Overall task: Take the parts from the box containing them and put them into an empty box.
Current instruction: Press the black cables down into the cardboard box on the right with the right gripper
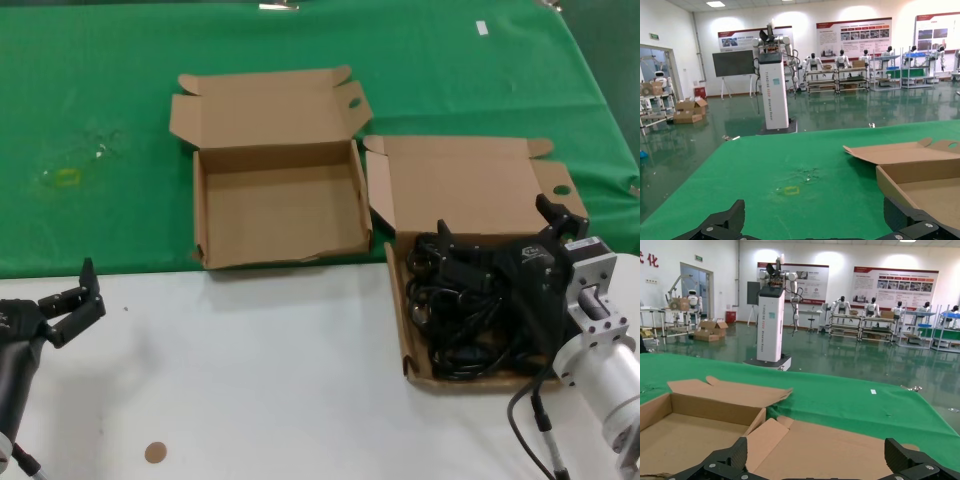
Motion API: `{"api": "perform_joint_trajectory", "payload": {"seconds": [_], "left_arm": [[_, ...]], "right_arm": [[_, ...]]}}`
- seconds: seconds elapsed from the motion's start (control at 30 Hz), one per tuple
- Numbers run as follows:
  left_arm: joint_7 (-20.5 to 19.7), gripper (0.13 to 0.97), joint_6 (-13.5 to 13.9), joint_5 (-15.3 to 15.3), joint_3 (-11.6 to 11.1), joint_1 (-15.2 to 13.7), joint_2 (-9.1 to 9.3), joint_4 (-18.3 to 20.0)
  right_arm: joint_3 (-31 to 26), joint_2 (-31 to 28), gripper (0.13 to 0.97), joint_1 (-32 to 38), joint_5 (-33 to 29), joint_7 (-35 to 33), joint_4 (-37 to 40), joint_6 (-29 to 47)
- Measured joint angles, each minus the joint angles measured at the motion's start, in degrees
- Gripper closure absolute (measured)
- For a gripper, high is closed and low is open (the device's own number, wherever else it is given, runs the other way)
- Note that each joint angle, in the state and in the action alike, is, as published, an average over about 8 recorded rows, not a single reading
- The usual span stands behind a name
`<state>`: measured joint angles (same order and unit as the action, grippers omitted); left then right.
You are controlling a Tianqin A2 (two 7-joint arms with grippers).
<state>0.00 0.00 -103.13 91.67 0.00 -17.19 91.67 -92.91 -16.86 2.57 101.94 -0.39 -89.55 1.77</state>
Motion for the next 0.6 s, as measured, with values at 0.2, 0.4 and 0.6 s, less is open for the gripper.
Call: {"api": "perform_joint_trajectory", "payload": {"seconds": [0.2,0.4,0.6], "left_arm": [[0.0,0.132,0.0,0.0,0.0,0.0,0.00,0.0],[0.0,0.132,0.0,0.0,0.0,0.0,0.00,0.0],[0.0,0.132,0.0,0.0,0.0,0.0,0.00,0.0]], "right_arm": [[0.0,0.0,0.129,0.0,0.0,0.0,0.0,0.0],[0.0,0.0,0.129,0.0,0.0,0.0,0.0,0.0],[0.0,0.0,0.129,0.0,0.0,0.0,0.0,0.0]]}}
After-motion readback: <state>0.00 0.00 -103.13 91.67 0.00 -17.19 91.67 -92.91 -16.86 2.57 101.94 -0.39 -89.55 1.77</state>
